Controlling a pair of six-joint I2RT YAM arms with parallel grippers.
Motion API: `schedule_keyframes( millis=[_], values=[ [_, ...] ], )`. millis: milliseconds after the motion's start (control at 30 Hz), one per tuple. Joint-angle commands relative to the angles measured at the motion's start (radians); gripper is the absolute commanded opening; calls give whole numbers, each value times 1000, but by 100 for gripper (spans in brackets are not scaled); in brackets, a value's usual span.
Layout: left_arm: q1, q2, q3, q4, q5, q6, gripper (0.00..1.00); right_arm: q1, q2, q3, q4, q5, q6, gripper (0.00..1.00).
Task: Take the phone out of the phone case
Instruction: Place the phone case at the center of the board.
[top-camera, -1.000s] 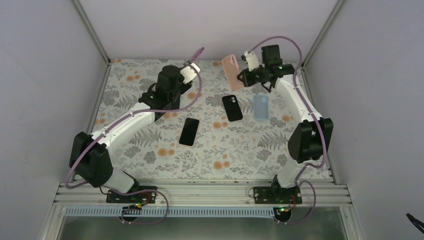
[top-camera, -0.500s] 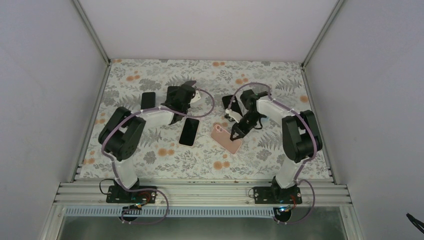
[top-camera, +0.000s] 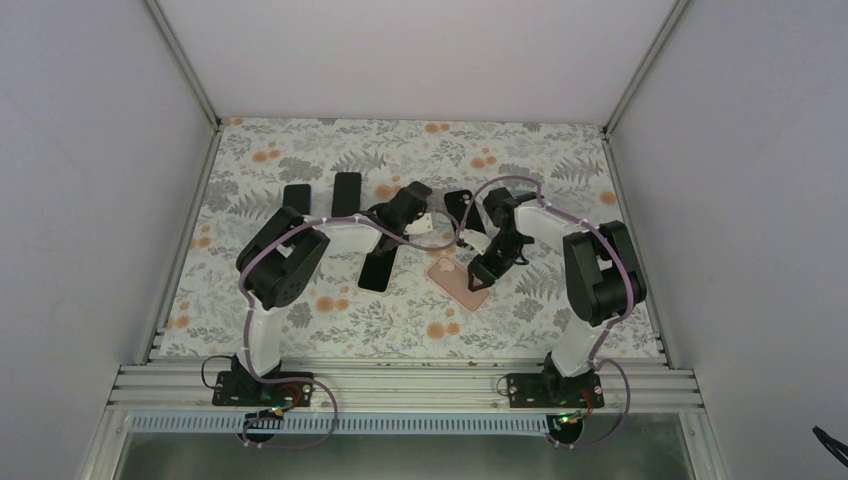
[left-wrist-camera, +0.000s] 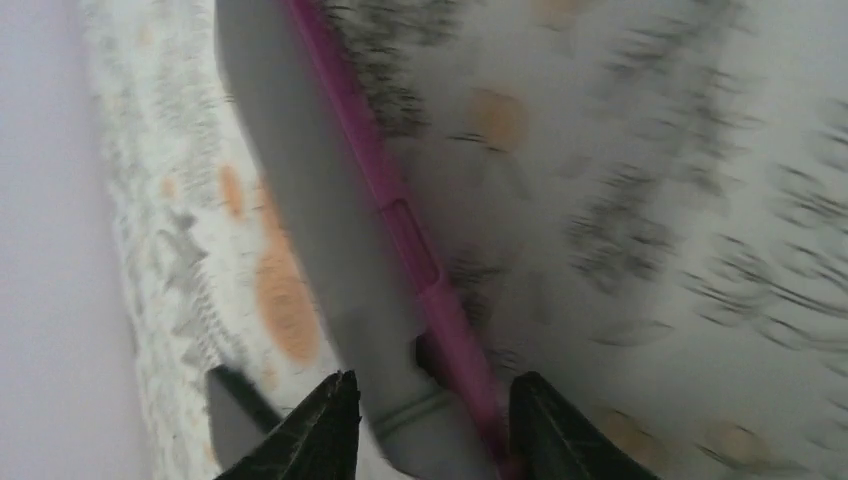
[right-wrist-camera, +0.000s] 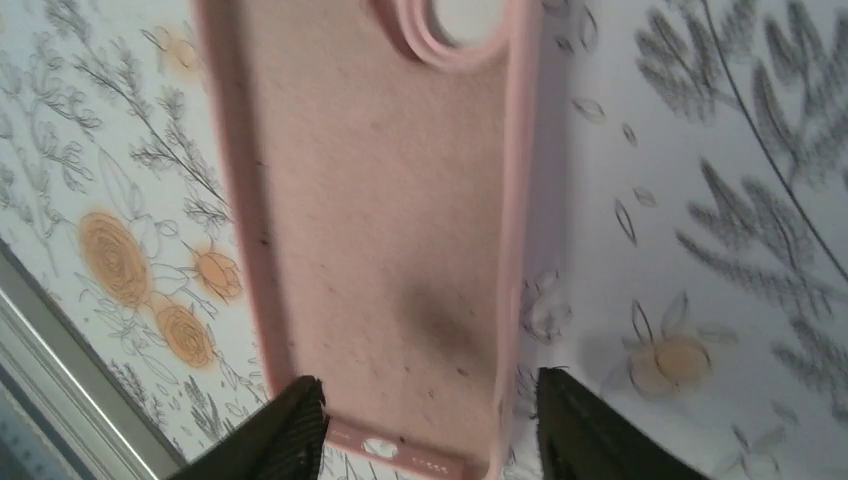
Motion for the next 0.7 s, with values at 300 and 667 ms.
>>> schedule_keyframes(
  millis=[300,667],
  values=[
    [53,-264,173,-557,486,-221,100,41,-309,245,-245,253,-3,100],
    [306,-631,167,-656,515,-297,100,306,-153,298,100,311,61,100]
  ],
)
